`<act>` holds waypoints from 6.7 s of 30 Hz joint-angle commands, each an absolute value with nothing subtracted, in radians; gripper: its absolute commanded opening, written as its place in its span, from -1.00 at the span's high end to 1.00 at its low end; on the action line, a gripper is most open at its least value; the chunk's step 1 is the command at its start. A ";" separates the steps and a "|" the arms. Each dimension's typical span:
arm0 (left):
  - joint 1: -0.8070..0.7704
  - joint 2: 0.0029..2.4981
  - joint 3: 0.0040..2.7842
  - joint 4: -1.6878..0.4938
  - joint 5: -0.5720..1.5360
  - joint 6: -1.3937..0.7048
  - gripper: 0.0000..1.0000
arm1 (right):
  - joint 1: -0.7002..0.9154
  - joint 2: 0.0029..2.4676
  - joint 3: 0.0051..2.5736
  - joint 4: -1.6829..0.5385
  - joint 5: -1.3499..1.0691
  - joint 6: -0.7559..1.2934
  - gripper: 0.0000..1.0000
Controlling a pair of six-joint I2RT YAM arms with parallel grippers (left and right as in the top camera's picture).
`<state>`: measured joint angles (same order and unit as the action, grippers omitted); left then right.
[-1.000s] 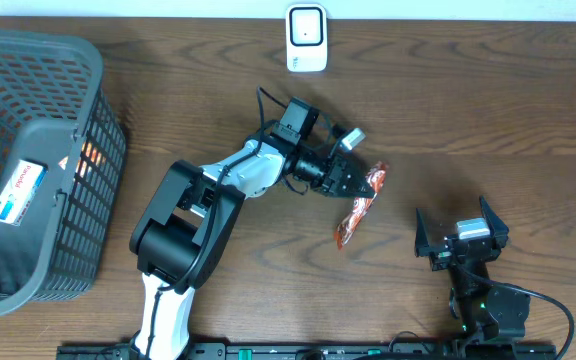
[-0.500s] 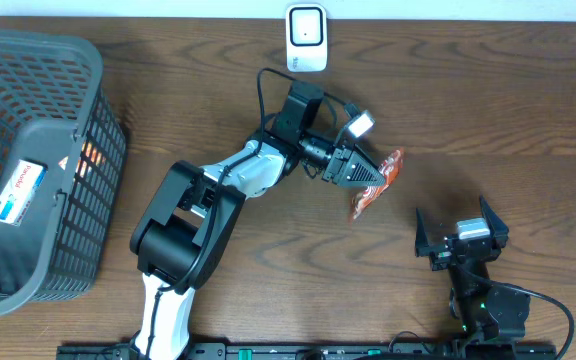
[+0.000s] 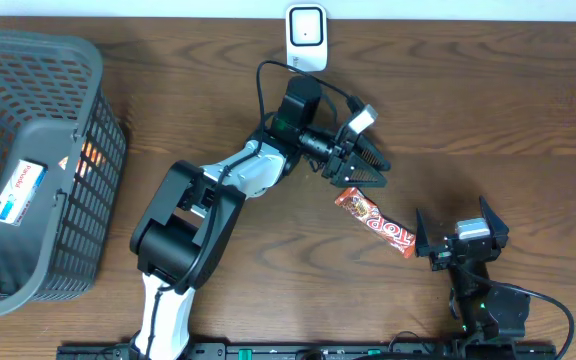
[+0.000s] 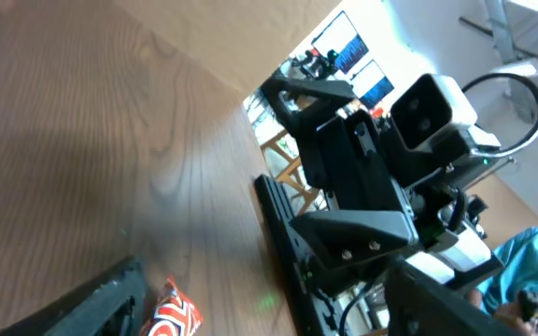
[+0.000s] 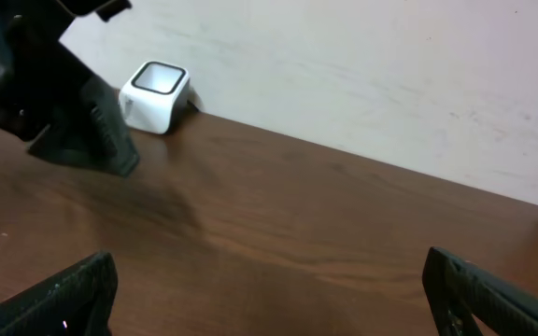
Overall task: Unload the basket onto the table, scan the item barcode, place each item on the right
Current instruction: 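Drop the candy bar on the table right of the jar, then move the left gripper back into the basket toward the Panadol box, then grasp the white Panadol box with the left gripper and lift it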
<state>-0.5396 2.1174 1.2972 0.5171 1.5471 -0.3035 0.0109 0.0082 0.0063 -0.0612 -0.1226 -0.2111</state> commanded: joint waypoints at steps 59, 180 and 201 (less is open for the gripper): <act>0.624 1.525 1.682 -0.283 1.078 -0.781 -0.82 | 0.020 0.006 0.006 -0.065 -0.121 -0.195 -0.99; 0.716 2.124 1.494 -0.657 0.106 0.080 -0.19 | 0.020 0.006 0.006 -0.065 -0.121 -0.195 -0.99; 0.716 1.684 1.501 -0.722 0.202 -0.018 0.03 | 0.020 0.006 0.006 -0.065 -0.121 -0.195 -0.98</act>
